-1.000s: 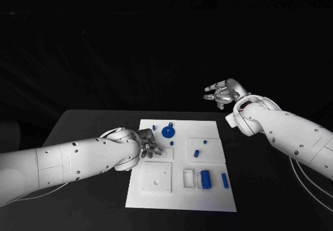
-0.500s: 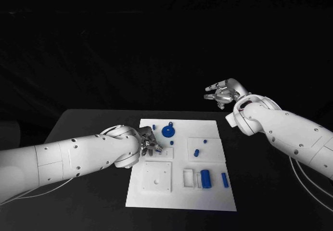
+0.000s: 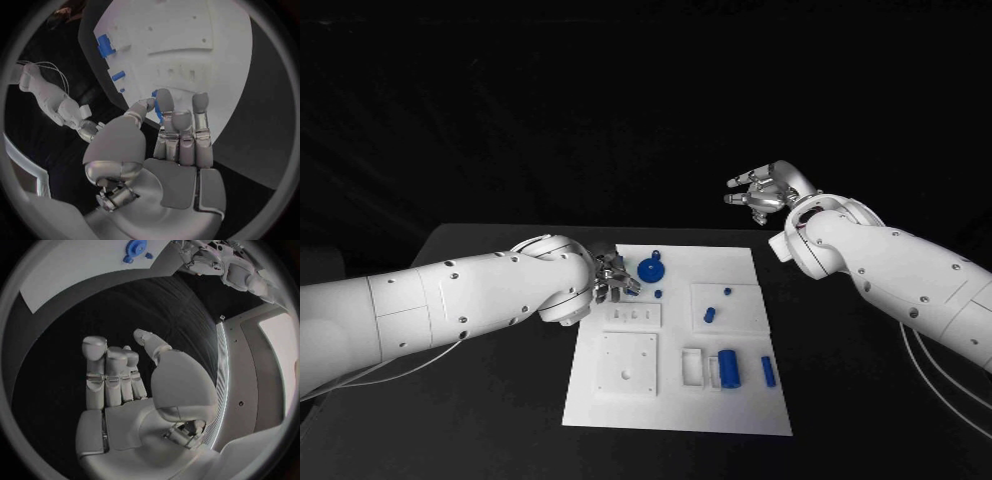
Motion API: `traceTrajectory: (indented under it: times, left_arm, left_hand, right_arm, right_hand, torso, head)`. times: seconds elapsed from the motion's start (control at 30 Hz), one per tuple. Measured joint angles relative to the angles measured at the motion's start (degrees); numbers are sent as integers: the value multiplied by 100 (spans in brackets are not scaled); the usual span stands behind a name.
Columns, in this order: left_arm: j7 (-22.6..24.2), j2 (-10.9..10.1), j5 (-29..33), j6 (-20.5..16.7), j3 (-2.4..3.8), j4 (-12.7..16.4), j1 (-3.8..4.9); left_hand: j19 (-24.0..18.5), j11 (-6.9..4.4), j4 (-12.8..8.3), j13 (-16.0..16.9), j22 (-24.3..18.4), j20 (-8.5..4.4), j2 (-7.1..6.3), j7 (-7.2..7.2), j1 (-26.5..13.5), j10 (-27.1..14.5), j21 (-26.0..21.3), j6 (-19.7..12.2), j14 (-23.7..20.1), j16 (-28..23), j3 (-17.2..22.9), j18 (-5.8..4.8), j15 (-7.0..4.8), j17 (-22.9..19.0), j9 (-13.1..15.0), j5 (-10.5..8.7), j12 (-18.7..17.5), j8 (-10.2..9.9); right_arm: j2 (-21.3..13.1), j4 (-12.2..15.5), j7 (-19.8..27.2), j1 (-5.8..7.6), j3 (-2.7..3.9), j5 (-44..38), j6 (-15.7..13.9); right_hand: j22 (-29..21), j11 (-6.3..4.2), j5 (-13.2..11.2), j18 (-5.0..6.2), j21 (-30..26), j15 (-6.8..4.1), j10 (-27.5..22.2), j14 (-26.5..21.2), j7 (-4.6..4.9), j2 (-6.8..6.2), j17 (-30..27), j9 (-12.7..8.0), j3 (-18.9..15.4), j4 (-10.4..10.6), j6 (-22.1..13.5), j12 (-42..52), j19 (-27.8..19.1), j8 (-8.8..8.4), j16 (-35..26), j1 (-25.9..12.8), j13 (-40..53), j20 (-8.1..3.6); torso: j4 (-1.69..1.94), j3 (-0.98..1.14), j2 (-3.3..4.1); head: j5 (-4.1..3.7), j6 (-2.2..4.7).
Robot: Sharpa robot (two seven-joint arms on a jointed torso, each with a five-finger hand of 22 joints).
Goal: Assemble the parts on the task board
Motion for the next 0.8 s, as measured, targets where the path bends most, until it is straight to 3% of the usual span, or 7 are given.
traceTrajectory:
  times: [0.17,0.4,0.53,0.8]
  left_arm:
    - [-44,94,134,164,-24,-83,26]
    - [-93,224,269,231,-77,-199,45]
    - [-109,263,258,136,-111,-188,44]
    - [-126,279,171,-176,-131,-147,11]
  left_hand:
    - [35,-1,-1,50,41,-6,17,0,-17,1,-29,0,33,157,0,1,-13,191,161,201,127,0]
    - [61,-20,-8,120,41,-21,73,0,-79,20,-21,0,86,323,-8,1,-24,407,421,321,281,-13]
    - [61,-20,-8,144,40,-21,43,0,-140,20,28,0,119,384,-8,1,-15,485,476,442,343,-14]
    - [60,-28,-9,164,40,-21,35,0,-161,31,73,0,129,450,-8,1,-20,553,504,446,404,-22]
  right_arm:
    - [35,-74,-18,0,0,0,11]
    - [124,-193,-50,0,0,16,33]
    - [169,-254,-66,3,0,31,48]
    - [308,-438,-97,52,0,48,67]
  right_hand:
    - [0,0,28,0,0,0,0,0,0,0,0,0,0,0,0,0,0,0,0,0,0,0]
    - [0,-22,55,0,0,0,-22,0,0,0,-1,0,0,0,0,0,0,0,0,0,-6,0]
    - [0,-23,66,-1,0,0,-22,0,0,0,-4,0,0,0,0,0,0,0,0,0,-6,0]
    - [0,-22,66,-2,0,0,-22,0,0,0,-6,0,0,0,0,0,0,0,0,0,-5,0]
  torso:
    - [3,-1,-5]
    - [9,-1,-9]
    - [9,-1,-3]
    - [20,-1,-5]
  head:
    - [1,-37]
    - [2,-99]
    - [2,-116]
    - [2,-164]
